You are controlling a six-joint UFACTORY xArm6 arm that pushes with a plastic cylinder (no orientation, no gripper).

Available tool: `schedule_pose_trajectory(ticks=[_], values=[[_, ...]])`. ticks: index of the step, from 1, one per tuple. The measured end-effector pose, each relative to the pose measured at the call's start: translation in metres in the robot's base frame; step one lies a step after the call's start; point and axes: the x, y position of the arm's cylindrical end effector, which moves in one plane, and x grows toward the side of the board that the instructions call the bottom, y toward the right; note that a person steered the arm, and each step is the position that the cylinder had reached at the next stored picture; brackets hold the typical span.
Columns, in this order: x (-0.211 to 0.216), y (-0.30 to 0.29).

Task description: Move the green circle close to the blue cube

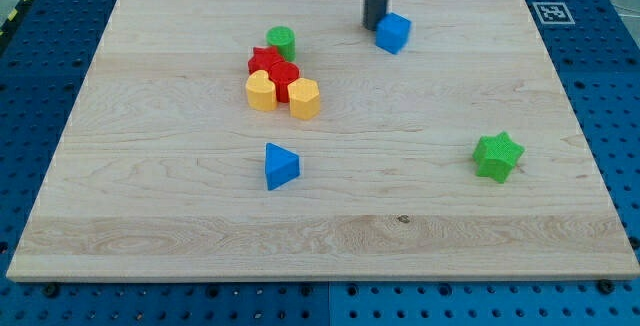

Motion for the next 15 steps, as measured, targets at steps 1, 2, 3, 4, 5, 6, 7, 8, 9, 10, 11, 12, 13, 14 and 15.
schedule_pose_trajectory(ticks=[1, 2, 3, 4, 5, 6, 7, 8, 9, 10, 11, 12, 13, 14, 15], values=[[0.023, 0.034], [0.035, 0.052], [0.040, 0.058], [0.012, 0.018], [-0.014, -0.041], [-0.020, -0.116], [-0.025, -0.183], [-0.008, -0.205], [0.014, -0.174], [0.011, -0.142], [0.018, -0.131], [-0.002, -0.156], [-0.002, -0.180], [0.040, -0.177], [0.056, -0.135]])
